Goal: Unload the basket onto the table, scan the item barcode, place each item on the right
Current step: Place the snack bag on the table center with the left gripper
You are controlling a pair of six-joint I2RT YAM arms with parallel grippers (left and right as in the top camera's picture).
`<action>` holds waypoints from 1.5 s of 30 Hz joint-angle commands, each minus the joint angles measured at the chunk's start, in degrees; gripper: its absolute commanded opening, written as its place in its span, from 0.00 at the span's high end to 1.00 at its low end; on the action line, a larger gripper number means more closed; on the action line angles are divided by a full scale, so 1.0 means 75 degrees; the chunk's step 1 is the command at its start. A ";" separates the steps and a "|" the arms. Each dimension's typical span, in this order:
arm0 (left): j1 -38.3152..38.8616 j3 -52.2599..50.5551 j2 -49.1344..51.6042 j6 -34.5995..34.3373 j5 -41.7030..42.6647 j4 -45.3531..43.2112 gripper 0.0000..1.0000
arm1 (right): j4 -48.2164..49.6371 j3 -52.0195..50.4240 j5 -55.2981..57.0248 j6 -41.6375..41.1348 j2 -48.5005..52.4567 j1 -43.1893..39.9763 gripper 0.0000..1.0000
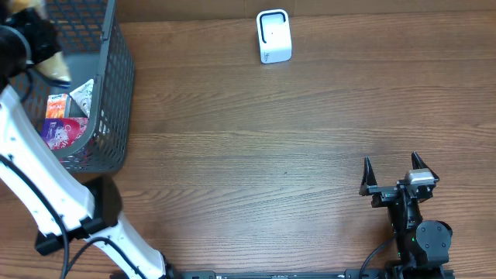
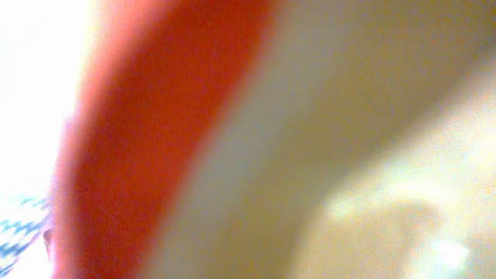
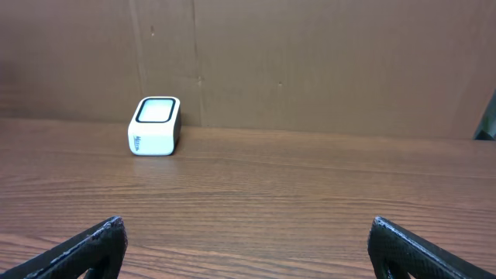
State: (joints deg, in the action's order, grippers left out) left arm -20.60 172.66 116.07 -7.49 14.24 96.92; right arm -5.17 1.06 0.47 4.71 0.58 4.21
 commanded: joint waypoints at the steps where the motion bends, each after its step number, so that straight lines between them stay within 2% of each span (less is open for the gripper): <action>1: 0.1425 0.0003 -0.0364 0.0087 0.0871 -0.0015 0.96 | 0.0055 -0.0082 0.0044 0.0032 -0.0055 -0.0015 0.00; 2: 0.2168 -0.0219 -0.0358 0.0087 0.0968 -0.0015 0.96 | 0.0055 -0.0082 0.0044 0.0032 -0.0055 -0.0015 0.00; 6: 0.3969 -0.1699 -0.0329 0.0085 0.0510 -0.0015 0.96 | 0.0055 -0.0082 0.0044 0.0032 -0.0055 -0.0015 0.00; 9: 0.5190 -0.3450 -0.0192 -0.0195 -0.0536 -0.0073 0.96 | 0.0055 -0.0082 0.0044 0.0032 -0.0055 -0.0015 0.00; 10: 0.5843 -0.4669 -0.0029 -0.0676 -0.1163 -0.0411 0.96 | 0.0055 -0.0082 0.0044 0.0032 -0.0055 -0.0015 0.00; 13: 0.6376 -0.5971 0.0172 -0.0947 -0.1419 -0.1180 0.96 | 0.0055 -0.0082 0.0044 0.0032 -0.0055 -0.0015 0.00; 17: 0.6601 -0.7487 0.0446 -0.2022 -0.2031 -0.2285 0.96 | 0.0055 -0.0082 0.0044 0.0032 -0.0055 -0.0015 0.00; 21: 0.6586 -0.8271 0.0752 -0.2731 -0.2034 -0.2766 0.96 | 0.0058 -0.0082 0.0044 0.0032 -0.0055 -0.0015 0.00; 22: 0.6586 -0.8472 0.0860 -0.2809 -0.2025 -0.2821 0.78 | 0.0055 -0.0082 0.0044 0.0032 -0.0055 -0.0015 0.00; 25: 0.6586 -0.8784 0.1026 -0.2771 -0.1976 -0.2809 0.59 | 0.0055 -0.0082 0.0044 0.0032 -0.0055 -0.0015 0.00; 27: 0.6575 -0.8795 0.1072 -0.2675 -0.1955 -0.2731 0.43 | 0.0055 -0.0082 0.0044 0.0032 -0.0055 -0.0015 0.00; 28: 0.6551 -0.8786 0.1070 -0.2535 -0.1926 -0.2731 0.37 | 0.0055 -0.0082 0.0044 0.0032 -0.0055 -0.0015 0.00; 29: 0.6516 -0.8728 0.1049 -0.2422 -0.1894 -0.2702 0.36 | 0.0055 -0.0082 0.0044 0.0032 -0.0055 -0.0015 0.00; 35: 0.6035 -0.6752 0.1037 -0.1941 -0.1894 -0.1521 0.38 | 0.0055 -0.0082 0.0044 0.0029 -0.0055 -0.0015 0.00; 40: 0.5182 -0.3337 0.1035 -0.0979 -0.1906 -0.0163 0.38 | 0.0055 -0.0082 0.0044 0.0032 -0.0055 -0.0015 0.00; 43: 0.4403 -0.1865 0.0868 -0.0688 -0.1708 -0.0015 0.38 | 0.0055 -0.0082 0.0044 0.0032 -0.0055 -0.0015 0.00; 45: 0.3867 -0.1367 0.0644 -0.0688 -0.1638 -0.0015 0.38 | 0.0058 -0.0082 0.0044 0.0032 -0.0055 -0.0015 0.00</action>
State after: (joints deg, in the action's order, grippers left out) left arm 14.57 155.15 123.85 -16.38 0.82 96.44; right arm -5.15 1.06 0.45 4.73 0.58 4.21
